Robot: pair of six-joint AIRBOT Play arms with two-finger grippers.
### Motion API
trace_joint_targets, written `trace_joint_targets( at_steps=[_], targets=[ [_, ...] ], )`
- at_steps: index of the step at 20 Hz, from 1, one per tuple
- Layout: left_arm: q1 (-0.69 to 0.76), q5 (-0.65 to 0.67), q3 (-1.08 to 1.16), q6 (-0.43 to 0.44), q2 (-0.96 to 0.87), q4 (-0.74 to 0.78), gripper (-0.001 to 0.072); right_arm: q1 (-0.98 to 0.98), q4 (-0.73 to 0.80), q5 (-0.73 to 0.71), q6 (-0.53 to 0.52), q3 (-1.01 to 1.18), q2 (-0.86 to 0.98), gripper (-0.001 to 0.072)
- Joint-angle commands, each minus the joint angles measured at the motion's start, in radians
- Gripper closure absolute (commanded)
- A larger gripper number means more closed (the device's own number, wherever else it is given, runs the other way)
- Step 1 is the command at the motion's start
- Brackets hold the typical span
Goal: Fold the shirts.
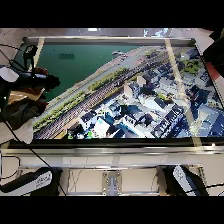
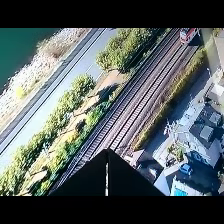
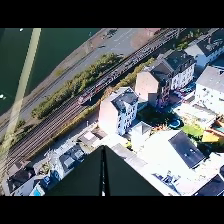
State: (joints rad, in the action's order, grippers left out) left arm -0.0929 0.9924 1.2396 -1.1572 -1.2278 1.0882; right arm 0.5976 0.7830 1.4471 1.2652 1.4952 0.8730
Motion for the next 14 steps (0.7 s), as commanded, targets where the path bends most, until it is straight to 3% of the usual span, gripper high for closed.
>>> trace_joint_targets(
  at_steps=[1,10,12,14],
  targets=[
    [-0.001,0.0,0.0,0.0,0.0,0.0,0.0693,-0.001,0.0,0.0,0.0,0.001,0.0,0.07],
    [-0.001,0.0,0.0,0.0,0.0,0.0,0.0692,-0.001,0.002,-0.005,-0.018,0.001,0.0,0.07],
    [-0.001,0.0,0.0,0.0,0.0,0.0,0.0692,0.001,0.031,-0.15,-0.279,0.001,0.002,0.07],
    [-0.001,-0.003,0.0,0.001,0.0,0.001,0.0692,0.001,0.032,-0.331,-0.311,0.001,0.0,0.07]
  ],
)
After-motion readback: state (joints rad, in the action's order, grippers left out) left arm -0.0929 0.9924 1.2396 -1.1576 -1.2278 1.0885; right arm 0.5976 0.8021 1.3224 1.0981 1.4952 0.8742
